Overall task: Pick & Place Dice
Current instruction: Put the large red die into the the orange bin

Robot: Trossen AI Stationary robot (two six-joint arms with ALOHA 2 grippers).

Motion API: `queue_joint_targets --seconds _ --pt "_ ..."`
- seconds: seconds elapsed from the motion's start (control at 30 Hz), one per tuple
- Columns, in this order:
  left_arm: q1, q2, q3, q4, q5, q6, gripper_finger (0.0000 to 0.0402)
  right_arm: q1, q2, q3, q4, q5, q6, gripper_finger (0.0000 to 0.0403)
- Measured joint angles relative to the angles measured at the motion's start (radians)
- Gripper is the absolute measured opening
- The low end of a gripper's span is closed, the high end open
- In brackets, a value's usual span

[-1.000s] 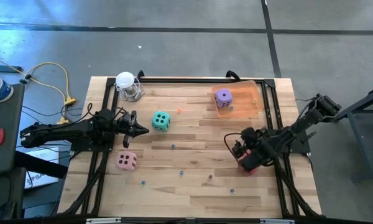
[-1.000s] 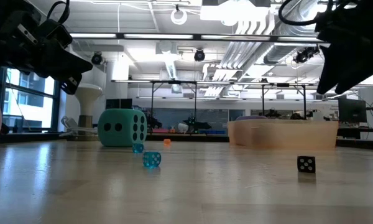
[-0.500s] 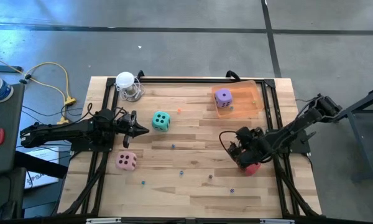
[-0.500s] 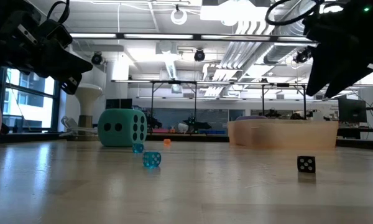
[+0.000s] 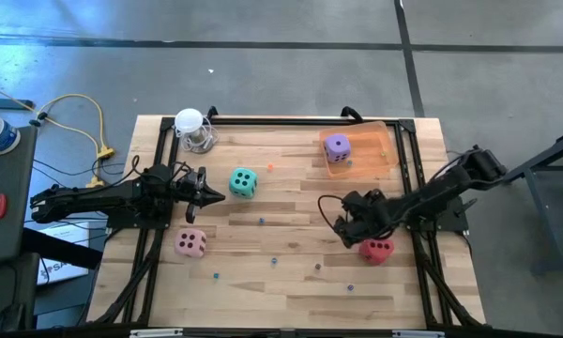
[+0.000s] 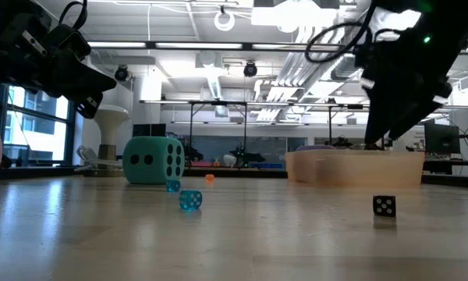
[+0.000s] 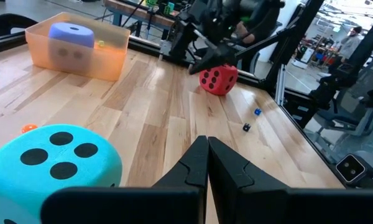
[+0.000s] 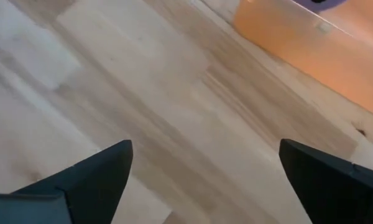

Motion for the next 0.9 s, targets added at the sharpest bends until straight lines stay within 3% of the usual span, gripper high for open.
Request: queue_joint_targets --seconds 0.13,0.3,0.6,0.9 --pt "0.0 0.0 0.0 0.0 0.0 0.0 0.0002 -0.019 0.007 0.0 0.004 0.008 -0.08 0.0395" --pt "0.0 0.0 0.0 -0.001 0.0 0.0 0.0002 0.015 -0.044 0.037 -0.067 -0.006 -0.024 0.0393" --pt "0.0 0.0 0.0 -0.001 0.0 0.003 0.0002 0.195 -0.139 0.166 -0.203 -0.137 0.176 0.0393" --pt "0.0 0.0 0.0 0.0 0.0 0.003 0.0002 0.379 -0.129 0.143 -0.212 -0.204 0.359 0.039"
